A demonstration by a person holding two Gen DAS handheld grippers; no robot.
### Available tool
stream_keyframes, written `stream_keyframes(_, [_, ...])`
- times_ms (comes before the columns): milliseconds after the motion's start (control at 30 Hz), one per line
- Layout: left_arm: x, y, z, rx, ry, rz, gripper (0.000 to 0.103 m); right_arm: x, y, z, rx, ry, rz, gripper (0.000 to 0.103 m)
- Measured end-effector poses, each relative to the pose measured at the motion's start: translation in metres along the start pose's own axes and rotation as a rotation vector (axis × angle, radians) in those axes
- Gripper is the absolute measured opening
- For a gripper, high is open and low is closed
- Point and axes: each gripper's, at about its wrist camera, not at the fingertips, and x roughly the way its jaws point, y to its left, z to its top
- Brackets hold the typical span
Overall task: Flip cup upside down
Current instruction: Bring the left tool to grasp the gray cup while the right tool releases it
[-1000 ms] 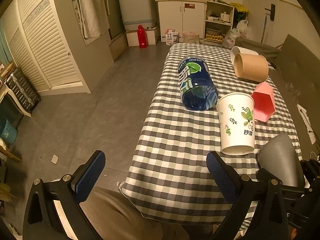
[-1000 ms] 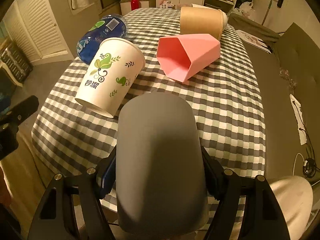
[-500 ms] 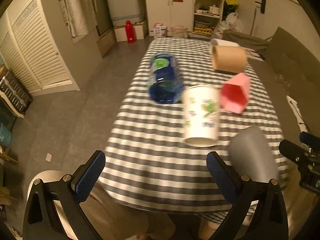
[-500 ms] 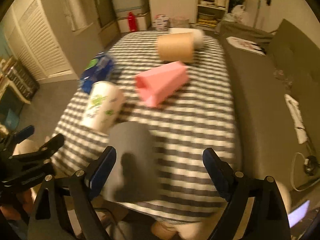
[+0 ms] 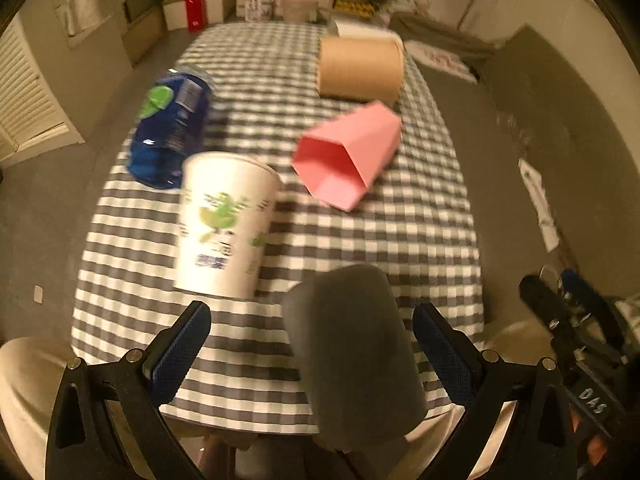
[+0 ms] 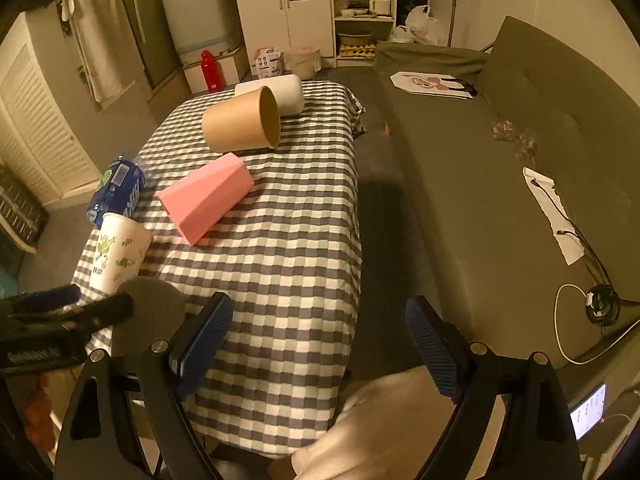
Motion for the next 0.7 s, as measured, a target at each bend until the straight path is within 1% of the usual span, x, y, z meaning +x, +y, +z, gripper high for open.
stream_keyframes(133, [0.017, -0.005, 0.0, 0.003, 0.061, -0.02, 0.102, 0.006, -0.005, 0.001, 0.015, 0.001, 0.011, 0.089])
stream_keyframes(167, [0.021, -0.006, -0.001, 0.006, 0.069, -0.023, 0.098, 0.008, -0.006, 0.001, 0.02, 0.003, 0.011, 0.089])
stream_keyframes(200, [0.024, -0.008, -0.001, 0.013, 0.08, -0.027, 0.091, 0.009, -0.008, 0.0, 0.025, 0.005, 0.013, 0.089])
stream_keyframes(233, [0.026, -0.009, 0.0, 0.017, 0.091, -0.044, 0.087, 0.011, -0.009, 0.0, 0.029, 0.007, 0.014, 0.089])
stream_keyframes(267, [0.027, -0.009, 0.001, 0.017, 0.1, -0.068, 0.081, 0.013, -0.01, -0.001, 0.035, 0.01, 0.017, 0.089])
stream_keyframes(333, [0.026, -0.012, 0.003, 0.028, 0.107, -0.061, 0.081, 0.015, -0.012, -0.001, 0.045, 0.012, 0.018, 0.089])
stream_keyframes(467, [0.016, -0.014, 0.011, 0.045, 0.059, -0.06, 0.074, 0.014, -0.013, 0.0, 0.057, 0.002, 0.018, 0.089])
stream_keyframes(600, [0.007, -0.016, 0.015, 0.064, 0.005, -0.041, 0.073, 0.015, -0.013, -0.002, 0.058, 0.003, 0.009, 0.089])
stream_keyframes(700, [0.002, -0.017, 0.016, 0.08, -0.02, -0.037, 0.072, 0.015, -0.014, -0.003, 0.062, 0.004, 0.005, 0.089])
